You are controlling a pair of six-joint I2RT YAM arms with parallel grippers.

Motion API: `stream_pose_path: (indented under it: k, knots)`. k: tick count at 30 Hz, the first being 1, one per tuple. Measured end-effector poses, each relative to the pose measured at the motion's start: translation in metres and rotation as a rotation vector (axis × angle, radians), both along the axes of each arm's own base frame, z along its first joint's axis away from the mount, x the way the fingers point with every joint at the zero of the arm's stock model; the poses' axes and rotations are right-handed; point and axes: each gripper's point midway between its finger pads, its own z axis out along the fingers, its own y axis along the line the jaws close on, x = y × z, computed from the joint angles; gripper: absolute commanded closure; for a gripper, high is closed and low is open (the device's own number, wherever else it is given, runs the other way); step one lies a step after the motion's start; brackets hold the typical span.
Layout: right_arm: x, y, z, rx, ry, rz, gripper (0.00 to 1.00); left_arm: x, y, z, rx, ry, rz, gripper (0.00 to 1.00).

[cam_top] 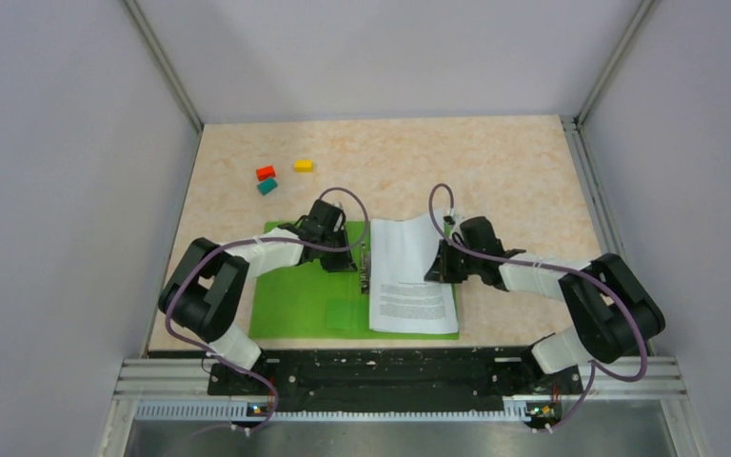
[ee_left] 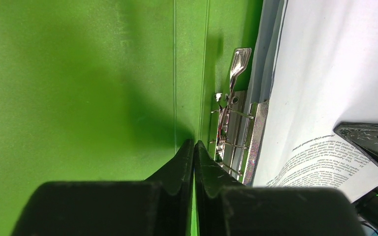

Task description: Put the files into the folder

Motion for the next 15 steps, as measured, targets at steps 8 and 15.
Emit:
stream_pose_path:
  k: [8,15]
  knots:
    - [-0.0001,-0.0002,0.0001,0.002,-0.003,-0.002,1.0,0.0016,-0.0027,0.0002,-0.01,0.002,-0.005,0.95]
    - [-0.0017,-0.0025,-0.0003,0.002,-0.013,-0.01,1.0,0.002,-0.0046,0.0002,-0.02,0.003,-0.009,0.95]
